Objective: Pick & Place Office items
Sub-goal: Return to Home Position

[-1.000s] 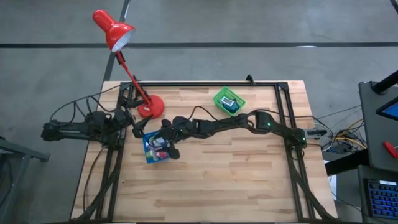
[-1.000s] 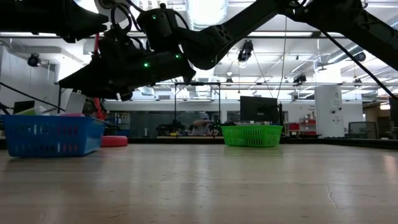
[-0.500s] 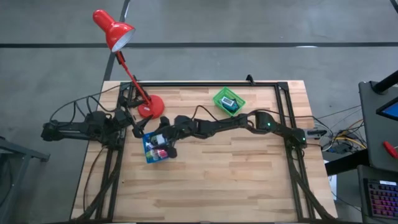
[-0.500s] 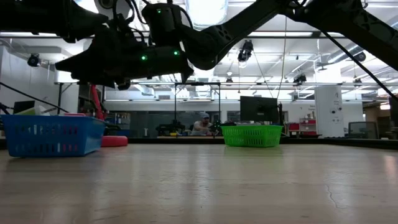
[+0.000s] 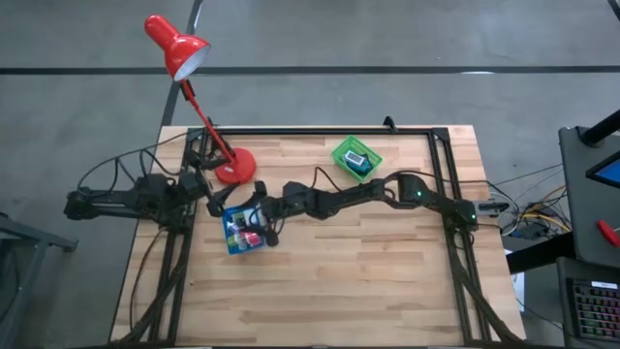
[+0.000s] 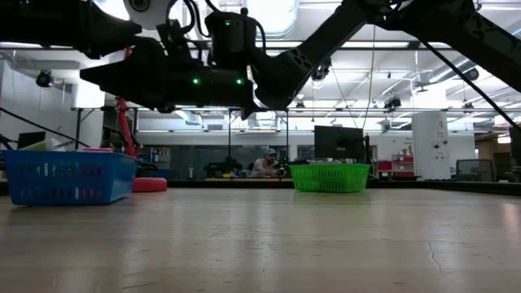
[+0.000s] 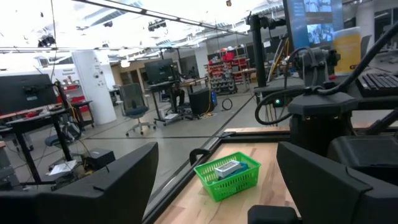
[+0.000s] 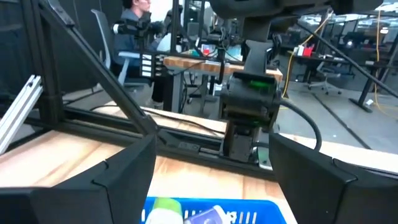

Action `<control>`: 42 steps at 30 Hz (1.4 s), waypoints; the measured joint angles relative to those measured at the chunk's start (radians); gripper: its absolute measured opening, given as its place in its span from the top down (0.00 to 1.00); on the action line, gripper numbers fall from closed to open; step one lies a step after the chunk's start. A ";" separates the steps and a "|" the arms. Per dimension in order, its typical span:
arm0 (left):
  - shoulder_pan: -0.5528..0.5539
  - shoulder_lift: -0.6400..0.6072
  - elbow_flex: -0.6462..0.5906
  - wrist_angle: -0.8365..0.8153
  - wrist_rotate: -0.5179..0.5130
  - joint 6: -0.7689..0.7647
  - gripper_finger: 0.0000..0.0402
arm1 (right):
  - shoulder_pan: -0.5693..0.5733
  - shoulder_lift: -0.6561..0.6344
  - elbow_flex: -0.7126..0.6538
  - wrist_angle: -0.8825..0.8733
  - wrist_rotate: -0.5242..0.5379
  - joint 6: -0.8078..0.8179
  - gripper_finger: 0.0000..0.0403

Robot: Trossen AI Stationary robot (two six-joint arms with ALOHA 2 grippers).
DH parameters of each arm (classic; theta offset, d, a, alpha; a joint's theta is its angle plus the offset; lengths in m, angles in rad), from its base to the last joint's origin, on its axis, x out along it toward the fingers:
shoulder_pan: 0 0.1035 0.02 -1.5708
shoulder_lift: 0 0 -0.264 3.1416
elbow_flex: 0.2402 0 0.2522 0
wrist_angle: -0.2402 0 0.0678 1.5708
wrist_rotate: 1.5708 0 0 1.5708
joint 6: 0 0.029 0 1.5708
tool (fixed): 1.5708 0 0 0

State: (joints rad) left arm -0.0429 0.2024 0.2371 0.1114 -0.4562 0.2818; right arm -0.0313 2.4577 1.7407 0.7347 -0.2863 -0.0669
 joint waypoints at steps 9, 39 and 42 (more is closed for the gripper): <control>0.000 0.000 -0.005 -0.017 0.007 -0.005 0.17 | 0.002 -0.114 -0.159 0.045 0.000 -0.025 0.25; -0.002 0.106 -0.044 0.000 0.187 -0.106 0.17 | 0.034 -0.965 -1.197 0.271 0.272 -0.103 0.25; -0.002 0.105 -0.040 -0.016 0.191 -0.115 0.17 | 0.054 -1.057 -1.279 0.273 0.308 -0.097 0.25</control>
State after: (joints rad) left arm -0.0444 0.3072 0.1975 0.0954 -0.2652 0.1664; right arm 0.0223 1.4007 0.4619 1.0074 0.0217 -0.1642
